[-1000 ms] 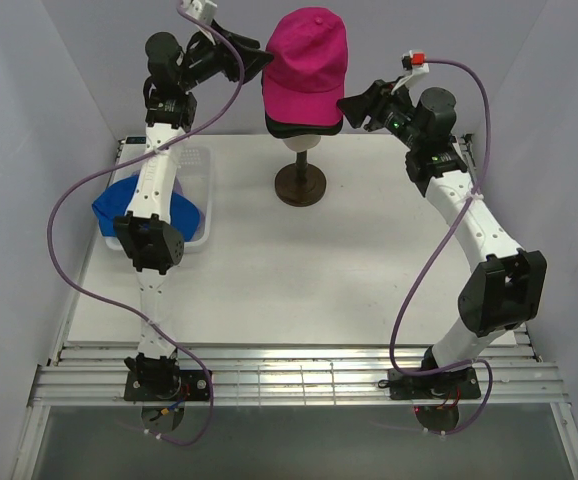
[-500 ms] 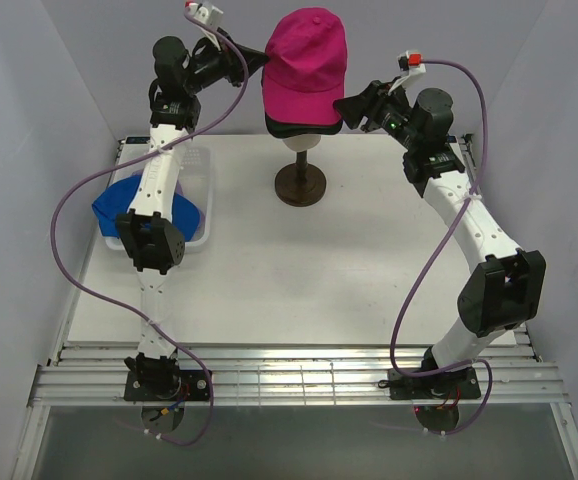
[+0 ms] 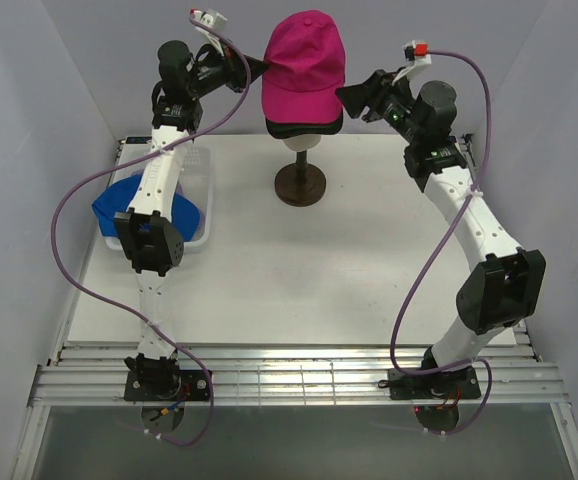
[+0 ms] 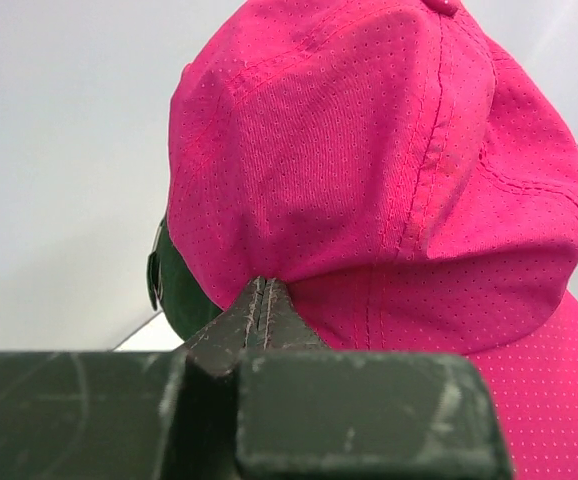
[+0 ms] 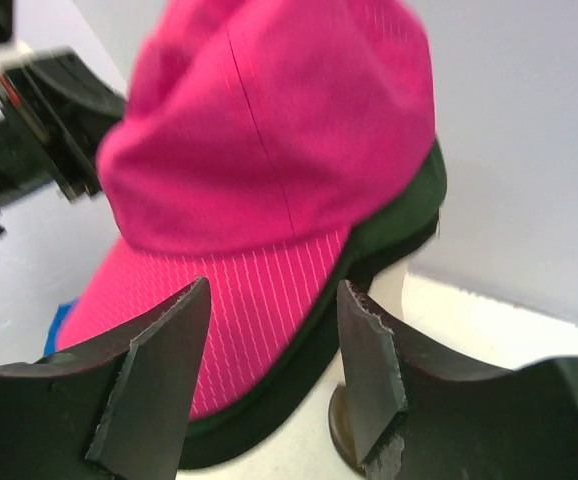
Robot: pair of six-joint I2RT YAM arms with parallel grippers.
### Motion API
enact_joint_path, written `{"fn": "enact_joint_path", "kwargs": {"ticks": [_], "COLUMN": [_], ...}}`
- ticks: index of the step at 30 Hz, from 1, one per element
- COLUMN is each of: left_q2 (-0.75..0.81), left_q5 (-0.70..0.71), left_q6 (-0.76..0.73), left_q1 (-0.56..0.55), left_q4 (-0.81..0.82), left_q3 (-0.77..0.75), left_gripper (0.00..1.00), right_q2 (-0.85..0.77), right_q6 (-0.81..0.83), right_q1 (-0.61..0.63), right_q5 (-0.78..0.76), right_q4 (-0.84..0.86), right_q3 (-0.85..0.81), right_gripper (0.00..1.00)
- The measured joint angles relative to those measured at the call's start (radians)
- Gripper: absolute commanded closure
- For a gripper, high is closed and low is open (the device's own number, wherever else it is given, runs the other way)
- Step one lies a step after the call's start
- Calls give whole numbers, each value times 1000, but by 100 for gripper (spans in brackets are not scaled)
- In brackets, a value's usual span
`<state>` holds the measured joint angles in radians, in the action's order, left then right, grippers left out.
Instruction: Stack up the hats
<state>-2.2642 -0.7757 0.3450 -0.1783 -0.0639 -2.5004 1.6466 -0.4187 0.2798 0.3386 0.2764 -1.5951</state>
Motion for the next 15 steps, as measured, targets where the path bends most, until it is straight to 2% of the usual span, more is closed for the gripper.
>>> {"fn": "enact_joint_path", "kwargs": {"ticks": [4,8,10,15], "left_q2": [2,3,5,6], "left_q5": [8,14,18,27], "left_q6": [-7,-14,-17,-26], "left_q1": [-5,-8,-10,-14], "left_q4": [-7,-12,-15,-21], "left_q3": [0,0,0,0], "left_gripper": [100,100,100,100], "right_q2": [71,290,383,491], "right_q6": [-29,-89,-123,-203], "right_q1": [0,0,0,2], "right_q5": [-19,-31,-48,-114], "right_q4": [5,19,40,116], "right_q3": [-183,-586,-729,-752], "right_gripper": [40,42,45,48]}}
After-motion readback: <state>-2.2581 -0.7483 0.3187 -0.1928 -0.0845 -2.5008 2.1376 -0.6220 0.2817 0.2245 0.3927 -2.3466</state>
